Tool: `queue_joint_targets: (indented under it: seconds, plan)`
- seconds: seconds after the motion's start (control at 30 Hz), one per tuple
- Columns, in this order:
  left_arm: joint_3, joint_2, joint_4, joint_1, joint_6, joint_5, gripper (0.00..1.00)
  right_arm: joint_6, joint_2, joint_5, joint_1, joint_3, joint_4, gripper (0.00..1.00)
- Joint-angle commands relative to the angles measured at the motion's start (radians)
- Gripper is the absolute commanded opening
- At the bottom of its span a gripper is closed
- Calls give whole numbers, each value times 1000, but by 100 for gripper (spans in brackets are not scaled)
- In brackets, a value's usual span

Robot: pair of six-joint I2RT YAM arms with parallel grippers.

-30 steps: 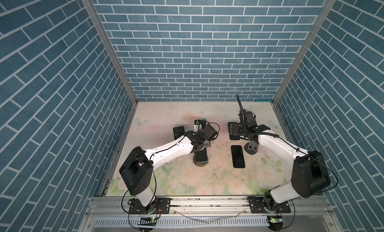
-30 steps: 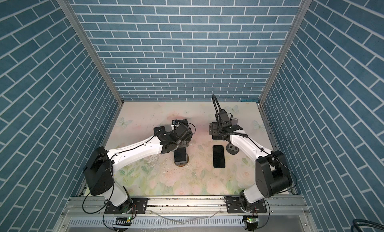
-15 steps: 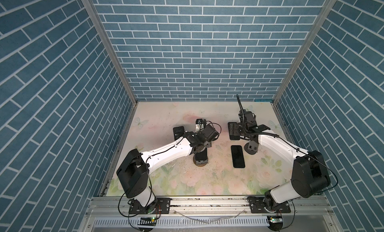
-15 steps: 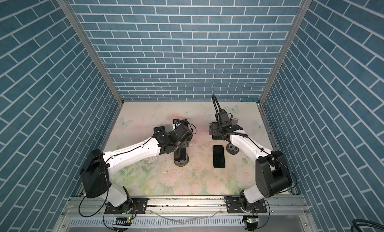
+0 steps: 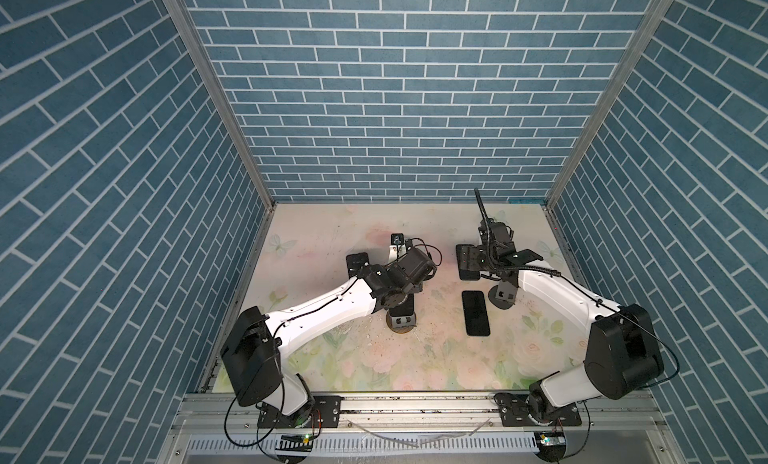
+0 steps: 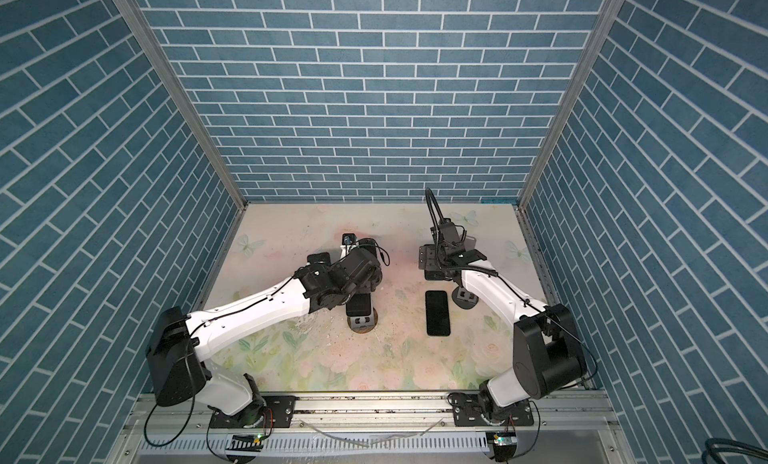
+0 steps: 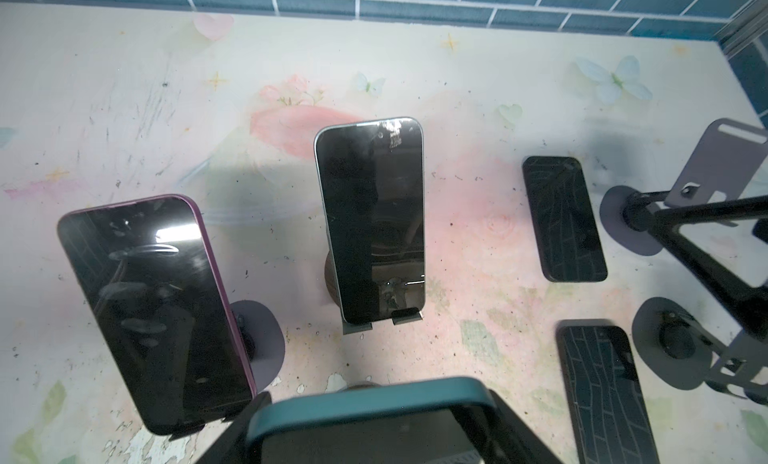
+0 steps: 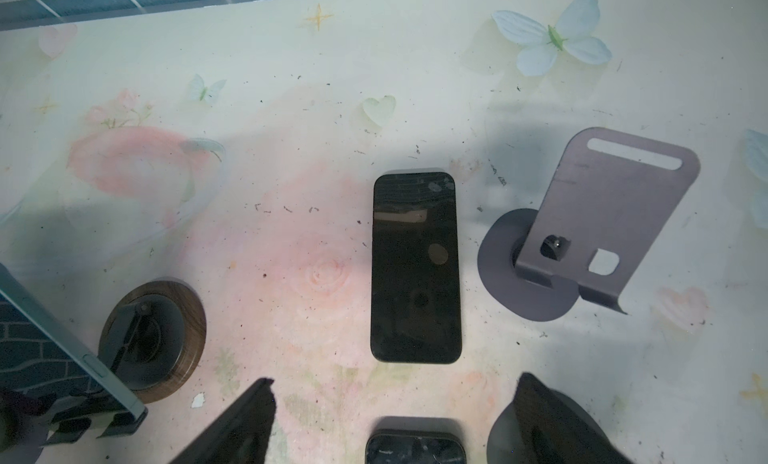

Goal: Remove the phone from the phone stand
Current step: 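Lift the teal-cased phone up off its stand with the left gripper, then carry the held phone farther from the robot and lower it toward the table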

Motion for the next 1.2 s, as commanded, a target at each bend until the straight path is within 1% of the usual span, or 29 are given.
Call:
queue_joint_targets:
  seconds: [0.0,0.17,0.3,0.57,0.77,0.87,0.93,1.07,1.17]
  plan:
    - [-20,-49,19,-7,14,-56,56,-15,-25,17,-3,7,-18,91]
    - [-43,-89,-3,-7,16,-99,56,-14,-25,15,-3,12,-20,91]
    - [-63,-131,-37,-1,18,-158,56,-13,-26,17,-2,18,-23,91]
    - [-137,-247,-101,91,3,-180,56,-13,-17,3,-3,37,-27,91]
    - [-232,-375,-124,226,18,-152,56,-13,-12,-13,-3,56,-40,91]
    - [-284,-432,-123,325,48,-103,56,-12,-15,-19,-2,59,-38,91]
    - [-325,-458,-102,404,81,-50,56,-12,-13,-23,-3,64,-39,91]
    - [-385,-465,-32,521,149,31,56,-13,-7,-30,-3,76,-41,91]
    - [-400,-425,18,589,192,73,56,-13,0,-31,-2,85,-44,91]
